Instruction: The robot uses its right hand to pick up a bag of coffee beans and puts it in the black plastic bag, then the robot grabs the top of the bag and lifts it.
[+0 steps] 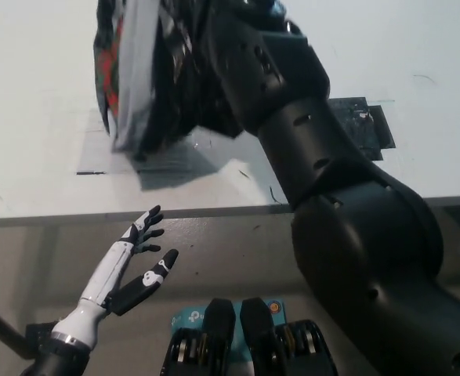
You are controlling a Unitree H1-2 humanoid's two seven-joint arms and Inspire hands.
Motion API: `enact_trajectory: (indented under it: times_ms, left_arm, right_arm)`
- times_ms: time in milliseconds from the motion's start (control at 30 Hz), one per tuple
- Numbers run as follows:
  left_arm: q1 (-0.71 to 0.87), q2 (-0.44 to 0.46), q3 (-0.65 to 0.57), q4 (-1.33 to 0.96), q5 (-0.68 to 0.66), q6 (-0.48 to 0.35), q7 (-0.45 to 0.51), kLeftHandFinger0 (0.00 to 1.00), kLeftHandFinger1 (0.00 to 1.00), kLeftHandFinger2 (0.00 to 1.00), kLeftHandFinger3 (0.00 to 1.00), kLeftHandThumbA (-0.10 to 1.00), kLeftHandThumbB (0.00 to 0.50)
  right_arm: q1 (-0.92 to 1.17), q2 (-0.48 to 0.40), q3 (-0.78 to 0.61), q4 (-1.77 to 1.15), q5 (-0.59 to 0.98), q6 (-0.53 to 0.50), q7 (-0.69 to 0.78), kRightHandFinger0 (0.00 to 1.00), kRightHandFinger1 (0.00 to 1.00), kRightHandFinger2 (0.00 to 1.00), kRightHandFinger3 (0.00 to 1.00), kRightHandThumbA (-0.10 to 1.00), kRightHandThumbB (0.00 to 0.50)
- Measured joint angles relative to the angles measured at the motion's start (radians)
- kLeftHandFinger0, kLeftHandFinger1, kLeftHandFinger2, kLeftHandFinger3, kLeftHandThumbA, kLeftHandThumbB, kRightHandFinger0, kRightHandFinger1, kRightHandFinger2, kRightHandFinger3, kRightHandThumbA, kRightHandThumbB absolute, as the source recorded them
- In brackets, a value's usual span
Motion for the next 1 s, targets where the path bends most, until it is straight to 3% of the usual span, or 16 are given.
enact_trajectory:
  times_ms: [33,67,100,167,300,333,367,400,433,467,500,567,633,667,867,1000]
  left_arm:
    - [-0.001,0.0,-0.001,-0.001,0.001,0.001,-0.002,0.81,0.89,1.0,1.0,0.73,0.102]
    - [-0.001,0.0,-0.001,-0.003,0.002,0.003,-0.003,0.81,0.89,1.0,1.0,0.73,0.101]
    - [-0.001,0.0,-0.002,-0.003,0.002,0.005,-0.005,0.81,0.89,1.0,1.0,0.73,0.1]
    - [-0.001,0.0,-0.002,-0.003,0.003,0.007,-0.007,0.8,0.89,1.0,1.0,0.73,0.1]
    - [-0.006,0.0,-0.002,-0.003,0.003,0.011,-0.012,0.81,0.89,1.0,1.0,0.73,0.106]
    - [-0.008,0.0,-0.002,-0.003,0.003,0.012,-0.013,0.8,0.89,1.0,1.0,0.74,0.107]
    - [-0.009,0.0,-0.002,-0.003,0.003,0.013,-0.013,0.8,0.89,1.0,1.0,0.74,0.106]
    - [-0.01,0.0,-0.002,-0.003,0.004,0.014,-0.014,0.8,0.89,1.0,1.0,0.76,0.102]
    - [-0.011,0.0,-0.002,-0.003,0.004,0.015,-0.014,0.8,0.89,1.0,1.0,0.76,0.1]
    - [-0.013,0.0,-0.002,-0.003,0.005,0.016,-0.014,0.81,0.89,1.0,1.0,0.76,0.1]
    - [-0.015,0.0,-0.003,-0.003,0.007,0.017,-0.015,0.8,0.88,1.0,1.0,0.76,0.095]
    - [-0.018,0.0,-0.003,-0.003,0.008,0.017,-0.015,0.8,0.88,1.0,1.0,0.75,0.096]
    - [-0.019,0.0,-0.002,-0.003,0.008,0.018,-0.015,0.8,0.88,1.0,1.0,0.75,0.099]
    - [-0.019,0.0,-0.003,-0.003,0.008,0.019,-0.015,0.8,0.88,1.0,1.0,0.75,0.099]
    - [-0.019,0.0,-0.003,-0.003,0.01,0.022,-0.015,0.8,0.89,1.0,1.0,0.74,0.093]
    - [-0.019,-0.001,-0.003,-0.002,0.011,0.023,-0.015,0.8,0.88,1.0,1.0,0.73,0.084]
  right_arm:
    - [0.013,-0.001,0.0,0.016,0.0,-0.003,0.001,0.0,0.28,0.86,0.62,-0.1,0.136]
    - [0.027,-0.002,-0.001,0.032,0.0,-0.006,0.003,0.0,0.3,0.9,0.65,-0.1,0.16]
    - [0.038,-0.002,-0.001,0.044,0.001,-0.01,0.005,0.0,0.31,0.91,1.0,-0.1,0.148]
    - [0.054,-0.003,-0.001,0.057,0.001,-0.016,0.008,0.0,0.28,0.8,1.0,-0.1,0.14]
    - [0.059,-0.005,0.001,0.071,0.0,-0.038,0.012,0.0,0.27,0.77,1.0,-0.1,0.108]
    - [0.059,-0.005,0.001,0.072,0.0,-0.044,0.013,0.0,0.31,0.85,0.7,-0.1,0.124]
    - [0.059,-0.005,0.001,0.073,0.0,-0.047,0.014,0.0,0.35,0.9,0.65,-0.1,0.127]
    - [0.06,-0.005,0.001,0.076,0.0,-0.052,0.015,0.0,0.38,0.92,0.81,-0.1,0.147]
    - [0.061,-0.005,0.002,0.078,0.0,-0.055,0.016,0.0,0.39,0.89,0.83,-0.1,0.182]
    - [0.063,-0.007,0.006,0.081,-0.001,-0.059,0.017,0.07,0.47,0.96,1.0,-0.1,0.207]
    - [0.069,-0.011,0.023,0.085,-0.007,-0.062,0.018,0.68,1.0,1.0,1.0,0.13,0.189]
    - [0.082,-0.027,0.095,0.103,-0.037,-0.064,0.026,0.99,1.0,1.0,1.0,0.3,0.223]
    - [0.095,-0.047,0.176,0.126,-0.075,-0.062,0.039,1.0,1.0,1.0,1.0,0.47,0.309]
    - [0.102,-0.056,0.216,0.133,-0.093,-0.062,0.049,1.0,1.0,1.0,1.0,0.65,0.328]
    - [0.14,-0.132,0.486,0.148,-0.22,-0.042,0.105,1.0,1.0,1.0,1.0,0.9,0.432]
    - [0.14,-0.176,0.622,0.121,-0.296,-0.019,0.145,1.0,1.0,1.0,1.0,0.89,0.45]
